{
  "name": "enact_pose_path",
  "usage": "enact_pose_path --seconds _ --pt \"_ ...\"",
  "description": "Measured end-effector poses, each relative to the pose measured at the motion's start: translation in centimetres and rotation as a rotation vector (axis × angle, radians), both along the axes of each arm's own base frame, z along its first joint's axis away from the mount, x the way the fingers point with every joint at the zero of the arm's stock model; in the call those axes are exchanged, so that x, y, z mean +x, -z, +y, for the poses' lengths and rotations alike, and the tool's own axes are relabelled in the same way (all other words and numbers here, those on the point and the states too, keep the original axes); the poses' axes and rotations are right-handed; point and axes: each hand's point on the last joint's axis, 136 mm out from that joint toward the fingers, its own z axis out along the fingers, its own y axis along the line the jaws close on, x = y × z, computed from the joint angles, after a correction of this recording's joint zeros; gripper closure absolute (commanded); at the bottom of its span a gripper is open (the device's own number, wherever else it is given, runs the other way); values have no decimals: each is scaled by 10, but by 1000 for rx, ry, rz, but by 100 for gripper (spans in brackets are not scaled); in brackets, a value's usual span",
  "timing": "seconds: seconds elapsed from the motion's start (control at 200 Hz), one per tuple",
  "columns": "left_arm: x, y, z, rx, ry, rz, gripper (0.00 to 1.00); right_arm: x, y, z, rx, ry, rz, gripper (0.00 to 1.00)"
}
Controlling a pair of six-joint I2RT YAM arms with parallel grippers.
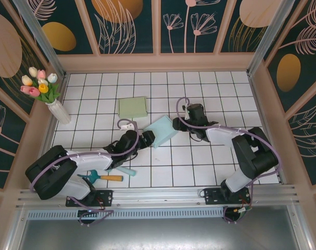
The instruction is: Fold the paper box
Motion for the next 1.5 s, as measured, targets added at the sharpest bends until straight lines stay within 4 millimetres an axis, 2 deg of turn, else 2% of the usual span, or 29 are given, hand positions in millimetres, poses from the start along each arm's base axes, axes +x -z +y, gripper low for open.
enact_pose_path --seconds 0.235,0.39,0.47,0.545,0.636,0.771,0.956,1.121,1.251,1.386,1.501 --pt "4 11 -5 19 -3 27 25 -1 -9 18 82 -68 -16 46" --pt "2 31 -7 45 2 78 25 -4 7 21 82 -84 25 46" --pt "3 38 -10 52 7 93 25 -6 16 22 83 -87 54 50" --pt "9 36 -21 38 21 94 26 -6 13 25 104 -96 50 55" --pt "18 37 -31 50 26 98 26 -2 10 24 119 -79 43 56" --pt "45 37 -48 134 30 80 25 8 10 5 109 6 28 57" --pt "103 29 -75 244 36 15 25 22 9 -26 101 129 12 57" --pt "148 28 -82 269 21 -19 26 31 5 -31 112 149 -8 57" --pt "181 27 -85 299 12 -40 25 52 8 -29 108 159 -13 56" --pt "203 26 -87 327 1 -54 25 78 10 -32 93 176 -29 53" --pt "203 28 -85 348 -7 -42 23 88 8 -34 72 172 -38 51"
